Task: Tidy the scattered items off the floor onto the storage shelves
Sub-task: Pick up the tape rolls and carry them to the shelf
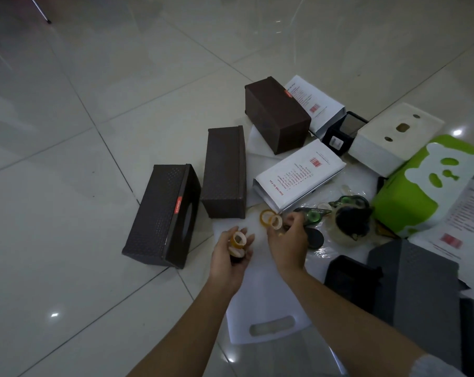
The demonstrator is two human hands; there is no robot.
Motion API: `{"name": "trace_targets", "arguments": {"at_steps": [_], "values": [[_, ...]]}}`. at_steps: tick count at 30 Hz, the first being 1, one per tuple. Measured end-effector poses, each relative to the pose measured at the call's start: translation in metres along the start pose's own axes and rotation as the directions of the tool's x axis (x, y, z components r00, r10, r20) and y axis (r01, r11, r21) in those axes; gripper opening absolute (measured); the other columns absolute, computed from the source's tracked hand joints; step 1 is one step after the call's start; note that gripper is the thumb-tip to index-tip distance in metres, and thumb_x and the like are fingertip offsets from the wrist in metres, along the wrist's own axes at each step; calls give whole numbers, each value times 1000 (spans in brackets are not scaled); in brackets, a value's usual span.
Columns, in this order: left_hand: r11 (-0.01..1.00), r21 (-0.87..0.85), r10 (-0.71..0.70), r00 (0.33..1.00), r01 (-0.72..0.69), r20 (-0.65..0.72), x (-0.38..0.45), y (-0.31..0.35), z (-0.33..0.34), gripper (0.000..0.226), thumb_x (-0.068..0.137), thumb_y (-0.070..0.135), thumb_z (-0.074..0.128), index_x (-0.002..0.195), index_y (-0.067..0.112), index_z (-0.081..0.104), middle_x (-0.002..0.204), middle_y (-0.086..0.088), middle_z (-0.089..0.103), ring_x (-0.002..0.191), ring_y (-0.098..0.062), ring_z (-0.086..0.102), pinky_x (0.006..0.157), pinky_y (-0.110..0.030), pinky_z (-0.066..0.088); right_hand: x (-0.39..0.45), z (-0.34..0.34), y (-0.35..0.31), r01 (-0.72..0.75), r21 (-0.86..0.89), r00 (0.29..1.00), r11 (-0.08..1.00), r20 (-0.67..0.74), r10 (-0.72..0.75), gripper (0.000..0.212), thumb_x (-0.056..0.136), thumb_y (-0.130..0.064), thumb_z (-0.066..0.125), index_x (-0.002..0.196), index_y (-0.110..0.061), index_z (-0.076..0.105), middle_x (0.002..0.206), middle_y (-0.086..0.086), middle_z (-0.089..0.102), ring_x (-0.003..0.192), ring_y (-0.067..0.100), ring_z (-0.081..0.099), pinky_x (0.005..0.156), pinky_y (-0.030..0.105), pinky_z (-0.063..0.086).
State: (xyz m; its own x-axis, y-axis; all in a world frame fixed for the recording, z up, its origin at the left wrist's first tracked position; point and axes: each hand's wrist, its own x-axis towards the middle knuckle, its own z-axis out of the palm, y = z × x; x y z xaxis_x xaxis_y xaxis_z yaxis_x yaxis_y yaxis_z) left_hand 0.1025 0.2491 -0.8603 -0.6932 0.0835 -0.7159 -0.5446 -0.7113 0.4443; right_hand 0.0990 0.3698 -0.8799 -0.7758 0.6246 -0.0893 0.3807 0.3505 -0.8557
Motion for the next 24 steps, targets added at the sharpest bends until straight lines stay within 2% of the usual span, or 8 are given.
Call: {"name": "trace_targets", "arguments": {"at_steps": [3,5,7,10,13,16,19,24], "values": [[941,320,95,993,-113,72,3,-1,-2,15,89,22,69,98,12,64,98,-7,72,86,-20,70,65,-31,54,0,-5,-3,-97,248,995,964,28,93,46,80,-15,78,116,-17,50,105,-3,61,87,20,67,64,31,53],[816,528,186,971,-237,148,8,-4,1,19,86,22,73,98,11,63,95,-9,68,84,-21,70,65,-31,56,4,-14,-10,-302,490,953,817,129,275,43,84,-14,75,119,-18,51,101,0,65,70,19,70,48,27,49],[618,675,332,912,-404,242,15,-11,8,18,84,24,76,95,14,66,91,-4,67,83,-19,67,63,-28,57,11,-26,-14,-478,660,872,580,277,403,33,87,-16,71,117,-12,58,90,5,67,57,16,66,43,23,42],[193,788,561,724,-585,401,28,-25,17,18,81,31,78,93,22,71,92,6,65,85,-6,61,72,-22,53,21,-40,-14,-577,743,810,339,467,356,21,89,-26,63,102,-10,63,75,7,60,56,16,61,42,22,40],[28,781,630,618,-624,470,41,-34,23,20,83,24,76,102,19,72,102,3,64,91,-10,60,81,-31,53,24,-51,-15,-622,750,781,226,575,244,19,86,-28,53,92,-12,63,69,7,57,55,17,54,41,21,38],[-82,818,566,649,-569,508,52,-39,27,41,87,17,69,128,18,61,128,-4,53,109,-18,56,95,-32,49,26,-61,-16,-658,740,751,138,635,179,24,81,-28,52,93,-12,65,73,8,56,55,18,54,41,21,40],[-202,853,490,704,-481,513,59,-44,30,54,91,25,65,142,19,46,146,-7,37,124,-25,47,98,-35,45,27,-65,-16,-669,733,743,124,651,154,23,81,-29,50,87,-11,63,78,11,56,57,19,54,43,21,39],[-250,872,497,717,-420,488,69,-41,35,49,87,33,69,131,25,52,130,-2,55,115,-23,51,85,-34,50,28,-71,-16,-670,726,742,157,651,158,25,87,-25,45,89,-8,63,93,11,65,74,23,65,45,20,42]]}}
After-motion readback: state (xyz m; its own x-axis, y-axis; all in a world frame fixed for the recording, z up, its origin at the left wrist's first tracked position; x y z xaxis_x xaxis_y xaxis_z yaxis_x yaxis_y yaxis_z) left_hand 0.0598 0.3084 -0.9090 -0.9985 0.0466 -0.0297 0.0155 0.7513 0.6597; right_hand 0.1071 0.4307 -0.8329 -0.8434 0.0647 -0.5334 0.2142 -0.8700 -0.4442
